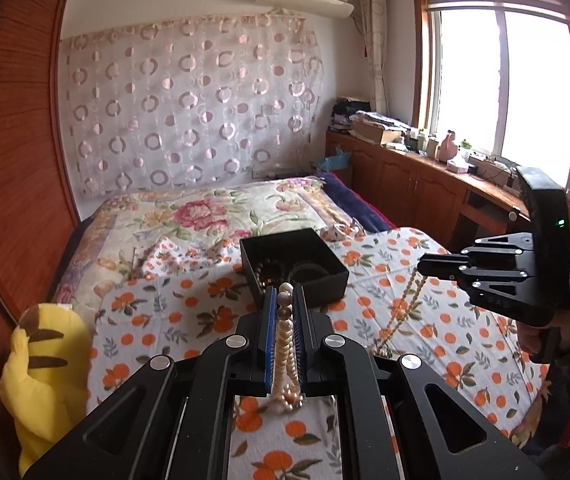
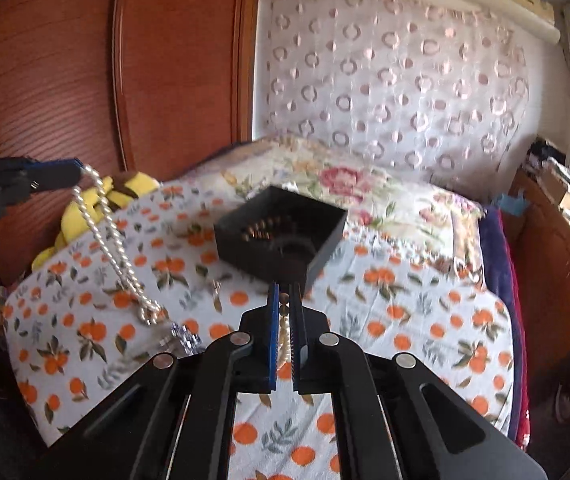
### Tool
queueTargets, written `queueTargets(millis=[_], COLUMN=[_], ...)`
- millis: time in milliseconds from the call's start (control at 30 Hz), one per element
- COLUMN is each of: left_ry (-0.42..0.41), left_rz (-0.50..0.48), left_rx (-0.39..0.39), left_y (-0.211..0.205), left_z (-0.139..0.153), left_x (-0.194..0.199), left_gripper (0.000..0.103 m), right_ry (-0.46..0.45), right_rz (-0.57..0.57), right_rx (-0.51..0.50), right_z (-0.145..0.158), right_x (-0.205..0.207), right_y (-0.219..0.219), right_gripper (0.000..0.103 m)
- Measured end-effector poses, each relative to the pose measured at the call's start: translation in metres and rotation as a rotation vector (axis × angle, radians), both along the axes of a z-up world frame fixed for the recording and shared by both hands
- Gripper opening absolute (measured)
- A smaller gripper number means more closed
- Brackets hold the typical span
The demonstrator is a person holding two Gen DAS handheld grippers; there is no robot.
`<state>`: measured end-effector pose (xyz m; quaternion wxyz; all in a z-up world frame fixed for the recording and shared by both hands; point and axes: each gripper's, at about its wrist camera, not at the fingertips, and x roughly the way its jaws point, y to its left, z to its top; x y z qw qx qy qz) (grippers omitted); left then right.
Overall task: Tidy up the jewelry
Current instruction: 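Lift the pearl necklace with the left tool while the right tool grasps the gold bead chain, then carry both necklaces over the black box, lower them in and open both tools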
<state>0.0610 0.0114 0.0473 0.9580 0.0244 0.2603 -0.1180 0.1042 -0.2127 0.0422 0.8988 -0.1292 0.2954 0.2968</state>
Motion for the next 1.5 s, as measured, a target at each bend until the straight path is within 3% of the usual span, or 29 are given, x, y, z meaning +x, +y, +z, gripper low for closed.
queueTargets(millis=[200, 633, 1067, 1500], left_ry=[-0.024, -0.062, -0.093, -0.1], left_rz=[-0.008, -0.018, -0.003, 0.002], left_rx=[0.009, 0.015, 0.034, 0.028], left_y=[-0.005, -0.011, -0.015, -0.015], left_z=[0.011, 0.032, 0.049, 0.051], left_x=[0.008, 0.019, 0.041, 0.042], left_gripper=[0.007, 0.007, 0.007, 0.007], right_ry=[-0.078, -0.155, -0.188, -0.265], right_rz=[0.016, 0.016, -0.005, 0.024], right_rx=[-0.004, 0.016, 0.037, 0.058], right_z=[0.032, 0.075, 0.097, 0.137], right_x=[-0.003, 0.006, 0.02, 0.003], right_y=[0.009, 0.009, 0.009, 0.012], right_gripper=[0.006, 0.006, 0.006, 0.006])
